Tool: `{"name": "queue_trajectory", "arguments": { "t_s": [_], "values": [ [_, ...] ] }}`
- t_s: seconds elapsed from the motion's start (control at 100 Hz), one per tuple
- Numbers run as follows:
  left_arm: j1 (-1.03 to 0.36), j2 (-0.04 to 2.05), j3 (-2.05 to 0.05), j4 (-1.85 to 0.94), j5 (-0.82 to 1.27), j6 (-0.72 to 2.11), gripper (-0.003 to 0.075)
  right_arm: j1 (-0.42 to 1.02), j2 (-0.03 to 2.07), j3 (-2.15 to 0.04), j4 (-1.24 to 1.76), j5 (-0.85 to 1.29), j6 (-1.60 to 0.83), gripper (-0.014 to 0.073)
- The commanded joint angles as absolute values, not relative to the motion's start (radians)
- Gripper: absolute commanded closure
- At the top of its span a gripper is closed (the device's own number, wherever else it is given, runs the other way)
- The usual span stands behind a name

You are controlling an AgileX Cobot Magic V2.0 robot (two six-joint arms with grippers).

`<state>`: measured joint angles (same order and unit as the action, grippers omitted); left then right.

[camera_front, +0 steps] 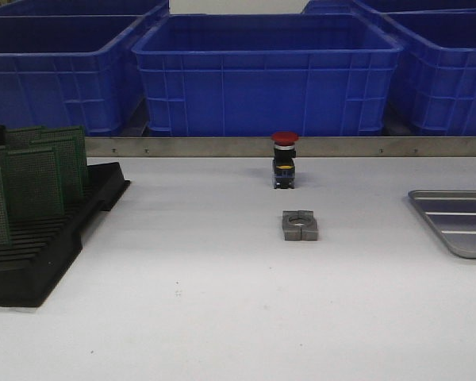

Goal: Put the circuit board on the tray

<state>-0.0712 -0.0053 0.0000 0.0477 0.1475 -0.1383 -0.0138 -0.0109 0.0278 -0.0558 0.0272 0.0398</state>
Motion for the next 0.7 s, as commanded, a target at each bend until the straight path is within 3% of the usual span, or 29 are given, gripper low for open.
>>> {"name": "queue_trajectory", "arguments": {
  "t_s": [0.0, 0.45, 0.69],
  "values": [
    [-0.070, -0.037, 0.048, 0.049, 0.063, -0.145, 0.0741, -0.018, -0.037, 0.015, -0.063, -0.047, 0.036, 0.0655],
    [-0.070, -0.037, -0.003, 0.049, 0.051, -0.145, 0.0741, -0.018, -0.037, 0.015, -0.063, -0.047, 0.036, 0.0655],
    [-0.070, -0.037, -0.158, 0.049, 0.231, -0.151, 0.0741, -0.018, -0.037, 0.015, -0.063, -0.047, 0.036, 0.0655]
  ]
}}
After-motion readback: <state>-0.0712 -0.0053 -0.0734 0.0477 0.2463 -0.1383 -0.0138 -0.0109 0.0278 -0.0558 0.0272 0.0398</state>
